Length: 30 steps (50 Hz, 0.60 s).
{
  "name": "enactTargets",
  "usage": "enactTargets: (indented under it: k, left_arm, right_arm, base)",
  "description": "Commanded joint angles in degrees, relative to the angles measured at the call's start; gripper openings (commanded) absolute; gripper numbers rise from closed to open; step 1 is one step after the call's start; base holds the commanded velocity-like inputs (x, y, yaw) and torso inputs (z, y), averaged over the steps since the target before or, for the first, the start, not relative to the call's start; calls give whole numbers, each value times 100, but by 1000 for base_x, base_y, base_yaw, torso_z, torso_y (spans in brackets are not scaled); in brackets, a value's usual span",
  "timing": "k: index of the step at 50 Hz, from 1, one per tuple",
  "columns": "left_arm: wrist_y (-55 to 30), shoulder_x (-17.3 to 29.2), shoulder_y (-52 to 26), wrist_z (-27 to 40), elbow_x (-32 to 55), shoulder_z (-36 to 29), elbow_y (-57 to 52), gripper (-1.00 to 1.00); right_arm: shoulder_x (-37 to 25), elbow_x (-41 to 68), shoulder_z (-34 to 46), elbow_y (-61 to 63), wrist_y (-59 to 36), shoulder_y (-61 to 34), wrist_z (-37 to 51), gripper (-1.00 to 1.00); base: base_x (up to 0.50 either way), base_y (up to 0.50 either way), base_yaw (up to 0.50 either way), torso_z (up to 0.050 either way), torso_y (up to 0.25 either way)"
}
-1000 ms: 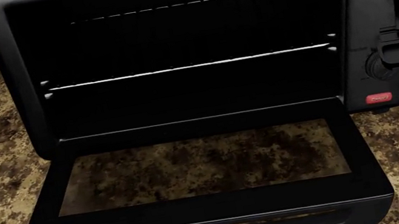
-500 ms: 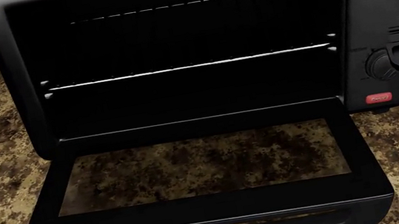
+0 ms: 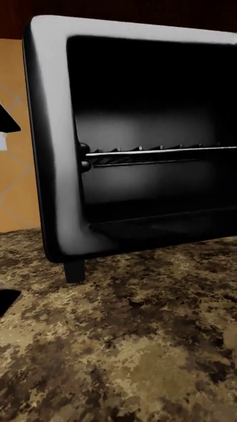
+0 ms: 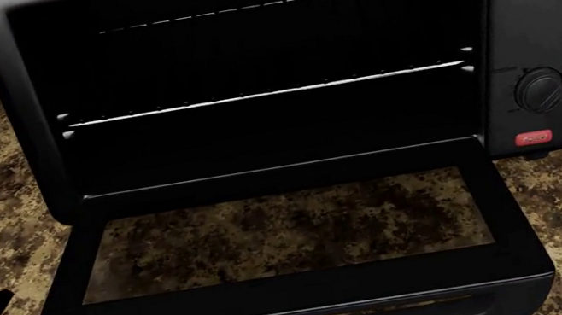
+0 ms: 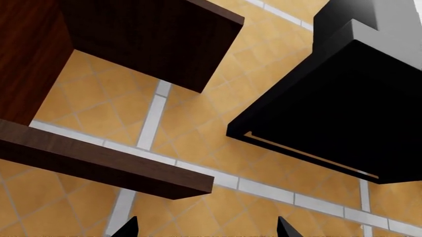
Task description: Close the toaster oven door.
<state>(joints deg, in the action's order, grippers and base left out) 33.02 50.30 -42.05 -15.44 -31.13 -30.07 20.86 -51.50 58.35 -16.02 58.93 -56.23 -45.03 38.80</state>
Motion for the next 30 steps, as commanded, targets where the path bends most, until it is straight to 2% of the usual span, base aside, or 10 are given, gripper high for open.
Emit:
enactTargets:
  k: [1,12,18,25,30]
  left_arm:
    - [482,-276,-383,55,-385,-374,612,100]
    - [705,-436,-554,-58,-457,-588,756,100]
    - [1086,-592,-809,183,-643,-773,1268,100]
    - [1288,-655,-906,142,-520,-810,1065,100]
    - [1785,-775,-1137,421,-630,-957,1347,100]
  right_arm:
    - [-161,107,-55,-2,154,155,128,100]
    - [-321,227,-276,18,328,443,236,100]
    - [-397,283,-215,-11,388,403,305,100]
    - [-469,340,-316,7,498,554,357,100]
    - [-495,310,-364,-7,601,675,336,100]
  base:
    - [0,0,0,0,0]
    - [0,0,0,0,0]
    - [0,0,0,0,0]
    - [0,0,0,0,0]
    - [0,0,0,0,0]
